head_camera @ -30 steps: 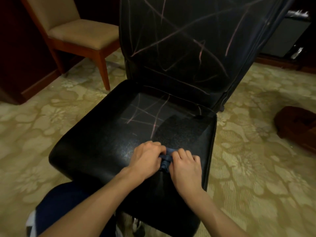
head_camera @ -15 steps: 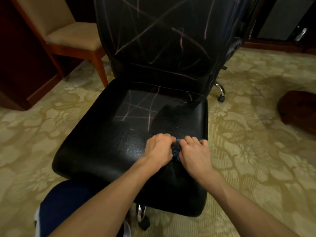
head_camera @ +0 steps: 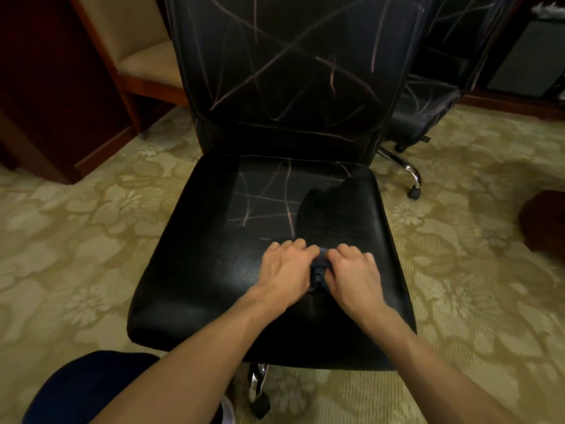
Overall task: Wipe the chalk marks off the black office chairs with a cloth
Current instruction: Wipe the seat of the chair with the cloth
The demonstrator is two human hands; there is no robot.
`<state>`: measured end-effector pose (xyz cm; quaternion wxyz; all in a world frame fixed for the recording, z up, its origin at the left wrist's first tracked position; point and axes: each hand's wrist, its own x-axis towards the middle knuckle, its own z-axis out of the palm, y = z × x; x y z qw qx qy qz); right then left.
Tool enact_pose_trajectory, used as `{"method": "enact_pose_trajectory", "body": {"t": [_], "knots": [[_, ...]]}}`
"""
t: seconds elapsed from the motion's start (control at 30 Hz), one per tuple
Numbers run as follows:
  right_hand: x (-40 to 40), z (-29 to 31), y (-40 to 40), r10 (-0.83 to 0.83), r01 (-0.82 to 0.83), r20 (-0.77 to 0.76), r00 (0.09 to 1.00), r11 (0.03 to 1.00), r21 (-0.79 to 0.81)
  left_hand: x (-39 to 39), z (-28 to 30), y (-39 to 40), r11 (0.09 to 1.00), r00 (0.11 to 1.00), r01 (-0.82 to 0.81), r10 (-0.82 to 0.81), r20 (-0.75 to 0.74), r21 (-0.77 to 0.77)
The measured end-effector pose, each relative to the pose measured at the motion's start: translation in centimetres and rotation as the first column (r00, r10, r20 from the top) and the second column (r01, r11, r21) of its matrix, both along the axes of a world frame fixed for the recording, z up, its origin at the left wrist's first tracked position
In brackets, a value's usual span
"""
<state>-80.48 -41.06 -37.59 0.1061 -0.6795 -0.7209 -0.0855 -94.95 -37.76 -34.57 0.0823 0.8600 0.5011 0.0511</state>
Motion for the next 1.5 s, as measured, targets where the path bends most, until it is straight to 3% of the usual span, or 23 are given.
{"method": "enact_pose_trajectory", "body": {"t": [0.27,0.6,0.77,0.93,1.13,1.3,1.5], "knots": [[-4.0,-0.7,3.3,0.096,-0.096,-0.029,0.995,0.995,-0.007,-4.9,-0.8,2.4,0.996,0.997,-0.080,0.079,0.011,0.047],[-2.5,0.8,15.3,0.018,-0.014,0.051,0.999,0.997,-0.071,-1.0,-0.5,13.7,0.984,0.984,-0.165,0.160,0.075,0.071],[-1.9,1.5,19.0,0.016,-0.014,0.018,1.000,0.994,-0.106,-1.0,-1.5,17.0,0.976,0.970,-0.212,0.202,0.138,0.059],[-3.3,1.0,16.6,-0.021,0.016,-0.045,0.999,0.995,-0.103,-1.8,-1.6,16.0,0.983,0.972,-0.180,0.173,0.157,0.032],[-4.9,0.1,10.2,0.076,-0.081,-0.061,0.995,0.994,-0.079,-6.2,-2.6,8.9,0.988,0.956,-0.148,0.134,0.262,0.037],[-7.3,-0.8,6.0,0.236,-0.235,-0.095,0.967,0.972,0.023,-9.7,-2.4,3.8,0.991,0.971,-0.129,0.118,0.209,0.043],[-7.8,-1.1,9.3,0.278,-0.271,-0.071,0.958,0.958,0.093,-10.8,-4.4,6.5,0.963,0.974,-0.147,0.101,0.203,0.227]]}}
